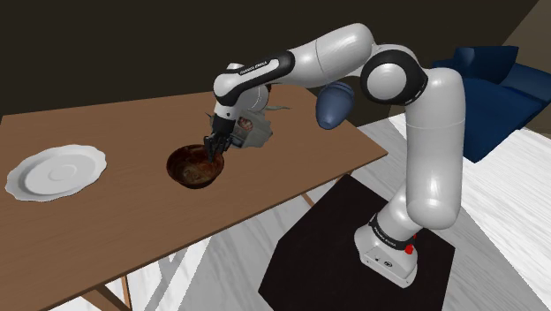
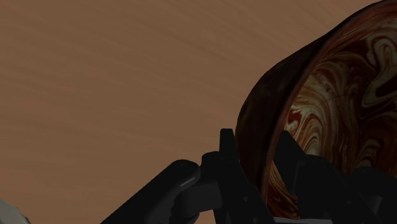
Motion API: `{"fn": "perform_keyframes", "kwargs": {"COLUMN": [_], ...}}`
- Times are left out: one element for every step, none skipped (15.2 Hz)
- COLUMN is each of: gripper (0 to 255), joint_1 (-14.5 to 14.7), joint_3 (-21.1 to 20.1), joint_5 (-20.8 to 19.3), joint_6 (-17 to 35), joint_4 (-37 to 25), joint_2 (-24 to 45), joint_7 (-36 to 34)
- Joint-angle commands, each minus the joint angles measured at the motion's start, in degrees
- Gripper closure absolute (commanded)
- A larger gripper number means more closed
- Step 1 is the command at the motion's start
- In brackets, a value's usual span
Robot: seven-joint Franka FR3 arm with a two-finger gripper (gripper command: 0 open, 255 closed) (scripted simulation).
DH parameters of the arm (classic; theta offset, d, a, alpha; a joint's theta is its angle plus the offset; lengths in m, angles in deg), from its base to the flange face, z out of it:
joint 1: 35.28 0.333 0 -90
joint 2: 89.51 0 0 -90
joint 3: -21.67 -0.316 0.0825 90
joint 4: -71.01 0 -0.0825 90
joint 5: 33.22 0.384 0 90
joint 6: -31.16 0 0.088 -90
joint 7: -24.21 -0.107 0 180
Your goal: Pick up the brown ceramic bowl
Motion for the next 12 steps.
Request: {"fn": "perform_keyframes", "kwargs": {"gripper": [255, 255, 255, 255, 255, 255, 255, 255, 255, 255, 255, 255], "joint_1": [0.0, 0.0, 0.0, 0.0, 0.0, 0.0, 0.0, 0.0, -0.1, -0.1, -0.1, -0.1], "joint_3": [0.0, 0.0, 0.0, 0.0, 0.1, 0.1, 0.1, 0.1, 0.2, 0.2, 0.2, 0.3], "joint_5": [0.0, 0.0, 0.0, -0.1, -0.2, -0.3, -0.4, -0.5, -0.6, -0.7, -0.8, -0.9], "joint_6": [0.0, 0.0, 0.0, -0.5, -0.9, -1.4, -1.9, -2.4, -2.9, -3.4, -4.0, -4.5], "joint_4": [0.0, 0.0, 0.1, 0.0, 0.0, -0.1, -0.2, -0.3, -0.4, -0.5, -0.6, -0.8], "joint_2": [0.1, 0.1, 0.0, -0.5, -1.0, -1.4, -1.9, -2.3, -2.8, -3.2, -3.7, -4.1], "joint_7": [0.0, 0.0, 0.0, -0.3, -0.5, -0.8, -1.0, -1.3, -1.6, -1.8, -2.1, -2.4]}}
